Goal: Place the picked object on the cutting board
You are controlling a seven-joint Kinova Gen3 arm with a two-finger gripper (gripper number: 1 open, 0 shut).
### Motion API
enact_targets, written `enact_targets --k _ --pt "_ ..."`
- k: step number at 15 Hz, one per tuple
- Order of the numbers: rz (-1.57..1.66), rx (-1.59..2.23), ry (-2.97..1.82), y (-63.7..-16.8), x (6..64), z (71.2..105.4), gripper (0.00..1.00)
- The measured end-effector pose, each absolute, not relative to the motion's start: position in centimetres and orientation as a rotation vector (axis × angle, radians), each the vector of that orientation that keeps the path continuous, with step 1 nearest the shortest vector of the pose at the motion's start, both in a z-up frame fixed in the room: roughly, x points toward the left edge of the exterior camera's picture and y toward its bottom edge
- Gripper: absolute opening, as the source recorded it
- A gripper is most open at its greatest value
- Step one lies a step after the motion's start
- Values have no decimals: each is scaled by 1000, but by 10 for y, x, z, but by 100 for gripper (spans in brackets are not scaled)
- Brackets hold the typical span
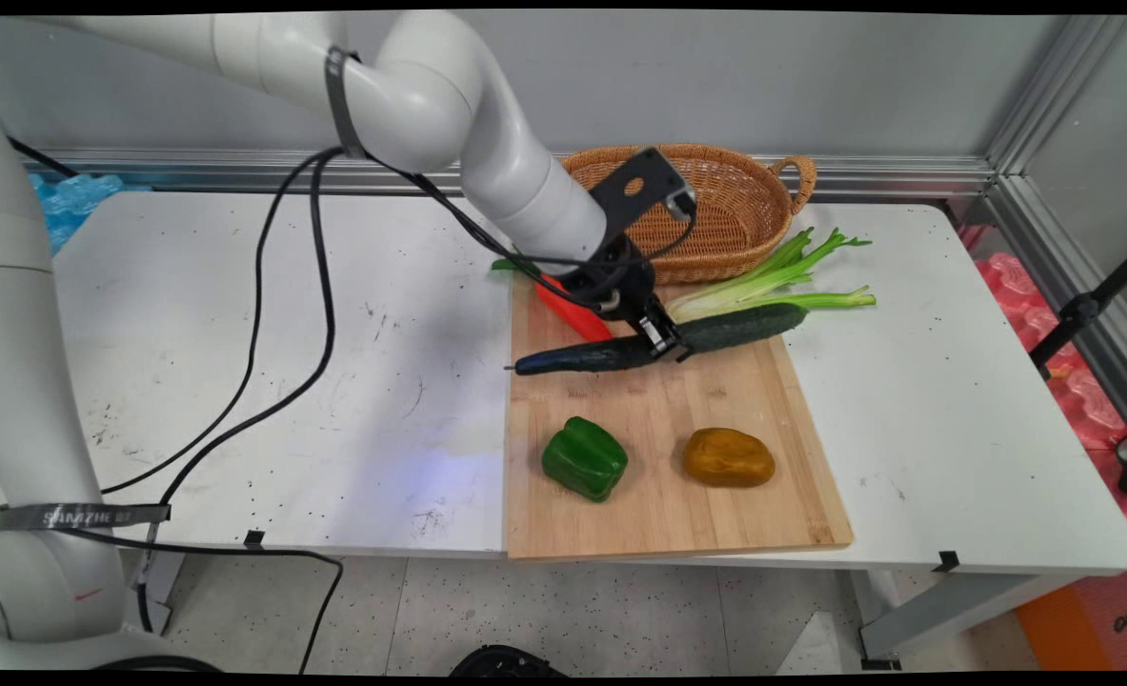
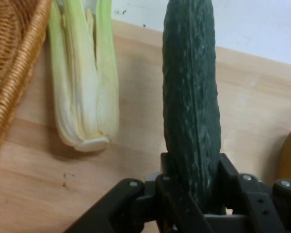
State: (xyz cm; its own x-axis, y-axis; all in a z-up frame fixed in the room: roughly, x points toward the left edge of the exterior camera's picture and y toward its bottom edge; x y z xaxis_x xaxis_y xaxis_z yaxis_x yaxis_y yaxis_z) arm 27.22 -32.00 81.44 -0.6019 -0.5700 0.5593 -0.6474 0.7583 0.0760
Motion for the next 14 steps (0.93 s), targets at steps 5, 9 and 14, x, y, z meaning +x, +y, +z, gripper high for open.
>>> enact_targets --k 5,9,14 --pt "164 927 -2384 -323 267 791 0" --pt "152 938 -2388 -324 266 776 0" --pt "137 928 -2395 -323 267 769 100"
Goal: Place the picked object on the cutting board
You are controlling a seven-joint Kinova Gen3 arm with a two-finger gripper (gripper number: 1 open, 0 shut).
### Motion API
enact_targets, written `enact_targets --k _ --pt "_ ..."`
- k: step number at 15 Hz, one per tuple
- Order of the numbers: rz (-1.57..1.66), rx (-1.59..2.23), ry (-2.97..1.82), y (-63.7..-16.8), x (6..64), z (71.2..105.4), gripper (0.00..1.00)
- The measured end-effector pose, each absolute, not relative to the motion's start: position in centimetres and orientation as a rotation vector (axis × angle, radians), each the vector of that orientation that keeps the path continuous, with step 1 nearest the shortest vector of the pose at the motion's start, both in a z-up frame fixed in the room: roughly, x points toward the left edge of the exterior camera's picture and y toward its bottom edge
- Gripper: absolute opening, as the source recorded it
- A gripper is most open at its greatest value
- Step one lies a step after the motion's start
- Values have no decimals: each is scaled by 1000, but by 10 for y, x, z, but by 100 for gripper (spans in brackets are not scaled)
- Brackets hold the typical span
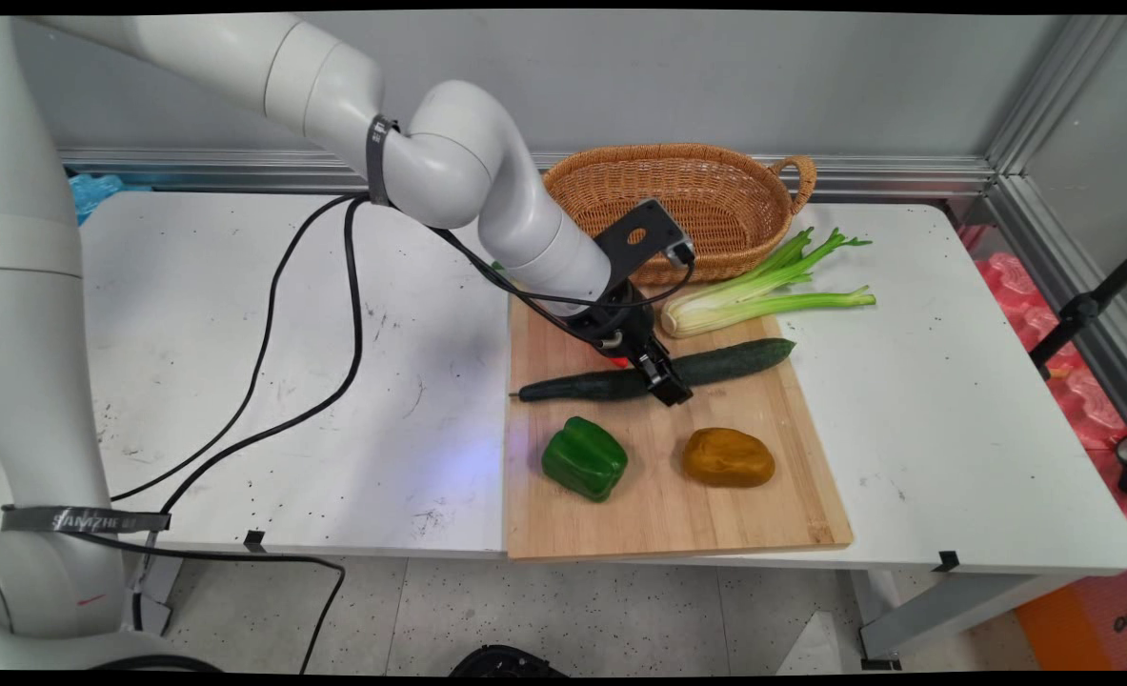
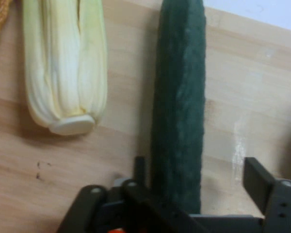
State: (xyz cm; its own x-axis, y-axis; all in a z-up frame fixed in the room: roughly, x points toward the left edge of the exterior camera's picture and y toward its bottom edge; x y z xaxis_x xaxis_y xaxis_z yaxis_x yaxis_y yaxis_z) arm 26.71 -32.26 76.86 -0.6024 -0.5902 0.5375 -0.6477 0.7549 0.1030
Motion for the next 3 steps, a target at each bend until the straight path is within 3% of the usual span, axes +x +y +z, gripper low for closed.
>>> enact_targets --k 3 --pt "134 913 -2393 -322 268 770 100"
